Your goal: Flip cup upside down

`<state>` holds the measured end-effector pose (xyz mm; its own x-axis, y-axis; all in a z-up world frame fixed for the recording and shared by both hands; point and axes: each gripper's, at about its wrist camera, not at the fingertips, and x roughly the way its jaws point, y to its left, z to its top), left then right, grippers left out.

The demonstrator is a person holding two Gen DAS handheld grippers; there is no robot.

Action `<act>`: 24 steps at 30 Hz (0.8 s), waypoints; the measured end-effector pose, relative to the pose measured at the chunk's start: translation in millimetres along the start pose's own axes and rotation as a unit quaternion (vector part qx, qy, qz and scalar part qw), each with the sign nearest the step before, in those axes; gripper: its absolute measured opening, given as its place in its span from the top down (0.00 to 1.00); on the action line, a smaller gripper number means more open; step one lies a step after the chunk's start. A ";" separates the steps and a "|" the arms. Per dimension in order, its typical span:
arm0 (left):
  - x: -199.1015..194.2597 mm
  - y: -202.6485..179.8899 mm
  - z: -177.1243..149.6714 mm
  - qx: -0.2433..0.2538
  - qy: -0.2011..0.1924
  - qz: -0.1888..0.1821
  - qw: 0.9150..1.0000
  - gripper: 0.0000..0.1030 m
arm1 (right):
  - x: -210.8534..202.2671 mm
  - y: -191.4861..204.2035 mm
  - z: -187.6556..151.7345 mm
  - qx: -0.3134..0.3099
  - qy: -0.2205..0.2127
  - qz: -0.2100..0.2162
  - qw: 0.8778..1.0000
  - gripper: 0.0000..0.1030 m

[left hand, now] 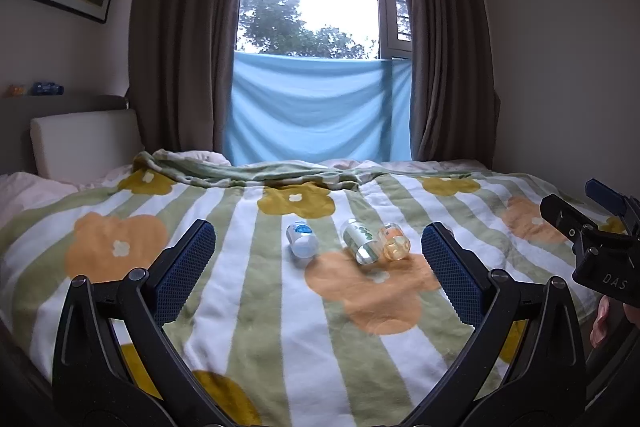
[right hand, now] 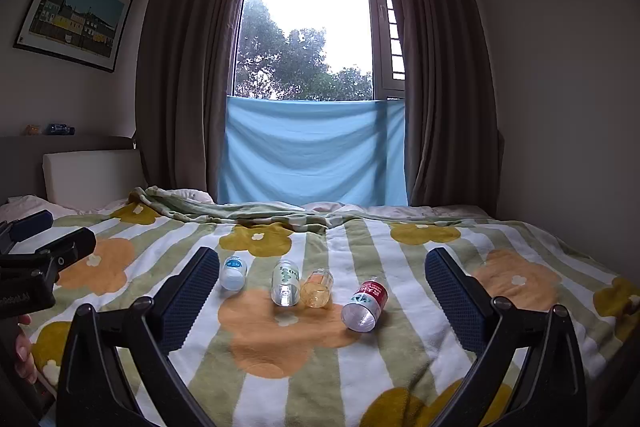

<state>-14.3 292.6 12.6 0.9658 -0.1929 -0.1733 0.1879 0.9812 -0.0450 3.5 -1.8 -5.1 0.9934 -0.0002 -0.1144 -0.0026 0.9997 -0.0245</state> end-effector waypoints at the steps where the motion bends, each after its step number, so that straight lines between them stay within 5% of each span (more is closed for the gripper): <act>1: -0.5 0.3 0.1 -0.001 0.000 0.001 1.000 0.00 | 0.0 -0.3 -0.6 0.000 0.000 0.000 1.000 0.00; 24: -5.6 6.9 -0.1 -0.011 -0.012 0.023 1.000 0.00 | -3.1 10.7 4.4 -0.008 -0.015 -0.002 1.000 0.00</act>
<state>-18.5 300.4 13.1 0.9775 -0.1466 -0.1516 0.1392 0.9886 -0.0581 0.9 8.9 -0.7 0.9964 -0.0024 -0.0844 -0.0011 0.9992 -0.0409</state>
